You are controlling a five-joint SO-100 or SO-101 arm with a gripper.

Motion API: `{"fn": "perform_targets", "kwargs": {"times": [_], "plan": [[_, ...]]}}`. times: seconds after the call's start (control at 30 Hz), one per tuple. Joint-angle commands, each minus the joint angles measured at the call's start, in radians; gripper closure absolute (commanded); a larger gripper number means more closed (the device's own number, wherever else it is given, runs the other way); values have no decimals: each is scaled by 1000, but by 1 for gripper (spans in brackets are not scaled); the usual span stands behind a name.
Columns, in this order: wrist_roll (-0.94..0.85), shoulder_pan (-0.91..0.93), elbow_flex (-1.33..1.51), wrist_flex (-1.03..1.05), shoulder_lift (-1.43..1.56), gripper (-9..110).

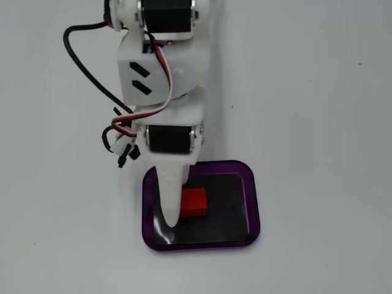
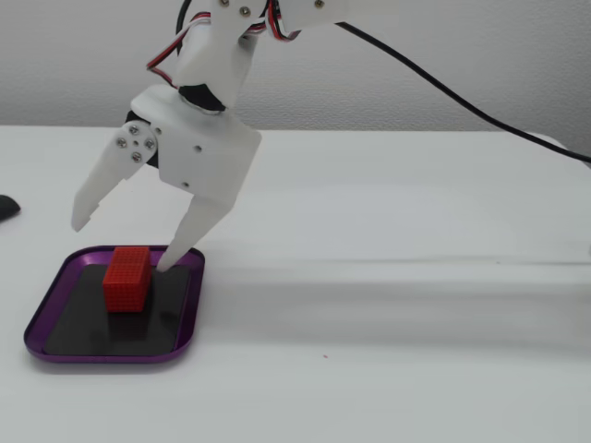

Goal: Remove the cube from the box.

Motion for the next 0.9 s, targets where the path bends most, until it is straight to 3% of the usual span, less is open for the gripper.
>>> {"fn": "perform_targets", "kwargs": {"times": [0.0, 0.63, 0.87], "plan": [[-8, 0, -23, -29, 9, 77], [-8, 0, -34, -34, -160, 78], [-8, 0, -35, -34, -158, 101]]}}
